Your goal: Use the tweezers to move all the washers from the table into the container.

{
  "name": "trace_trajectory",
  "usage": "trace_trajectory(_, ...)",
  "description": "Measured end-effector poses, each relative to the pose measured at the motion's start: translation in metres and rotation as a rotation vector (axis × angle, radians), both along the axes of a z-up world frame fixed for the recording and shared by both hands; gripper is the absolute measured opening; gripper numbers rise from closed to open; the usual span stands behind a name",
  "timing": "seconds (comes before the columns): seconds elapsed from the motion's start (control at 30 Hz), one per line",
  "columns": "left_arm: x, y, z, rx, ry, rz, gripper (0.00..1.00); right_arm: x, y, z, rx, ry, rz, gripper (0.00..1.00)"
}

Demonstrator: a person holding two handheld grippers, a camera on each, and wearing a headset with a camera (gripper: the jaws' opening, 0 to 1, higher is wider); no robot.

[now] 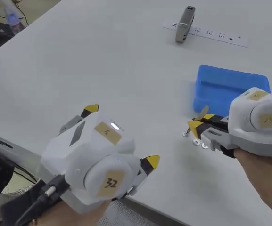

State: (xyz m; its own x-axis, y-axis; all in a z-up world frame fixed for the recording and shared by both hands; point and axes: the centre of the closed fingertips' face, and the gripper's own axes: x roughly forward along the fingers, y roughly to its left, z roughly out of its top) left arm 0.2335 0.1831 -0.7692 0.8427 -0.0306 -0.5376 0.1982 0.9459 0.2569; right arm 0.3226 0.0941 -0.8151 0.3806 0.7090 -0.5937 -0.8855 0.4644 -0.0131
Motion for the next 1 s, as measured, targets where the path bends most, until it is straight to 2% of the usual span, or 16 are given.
trace_trajectory(0.13, 0.000, 0.000, 0.000, 0.001, 0.000, -0.002, 0.89, 0.003, 0.001, -0.001, 0.011, -0.022, -0.007, 0.02)
trace_trajectory(0.3, -0.001, 0.000, 0.000, 0.002, 0.000, -0.001, 0.89, 0.004, 0.000, -0.002, 0.013, -0.016, -0.026, 0.01)
trace_trajectory(0.4, -0.001, 0.000, 0.001, -0.002, -0.002, -0.003, 0.89, 0.005, 0.000, -0.002, 0.024, 0.013, -0.046, 0.01)
trace_trajectory(0.47, -0.001, -0.001, 0.000, 0.000, -0.001, -0.007, 0.90, 0.005, -0.002, -0.001, 0.047, 0.068, -0.073, 0.01)
trace_trajectory(0.53, -0.001, -0.002, 0.000, 0.002, 0.002, -0.014, 0.90, 0.008, -0.001, 0.010, 0.099, 0.079, -0.091, 0.01)
trace_trajectory(0.67, -0.001, -0.003, 0.001, -0.003, -0.004, -0.017, 0.90, 0.010, -0.001, 0.029, 0.103, 0.061, -0.083, 0.01)
trace_trajectory(0.8, -0.001, -0.005, 0.001, 0.000, -0.005, -0.027, 0.90, 0.017, -0.002, 0.053, 0.137, 0.046, -0.084, 0.01)
trace_trajectory(0.9, -0.002, -0.006, -0.001, 0.005, 0.003, -0.033, 0.90, 0.024, -0.004, 0.069, 0.161, 0.015, -0.097, 0.01)
trace_trajectory(1.0, -0.002, -0.007, -0.001, 0.005, 0.003, -0.037, 0.91, 0.037, -0.007, 0.083, 0.184, -0.015, -0.118, 0.01)
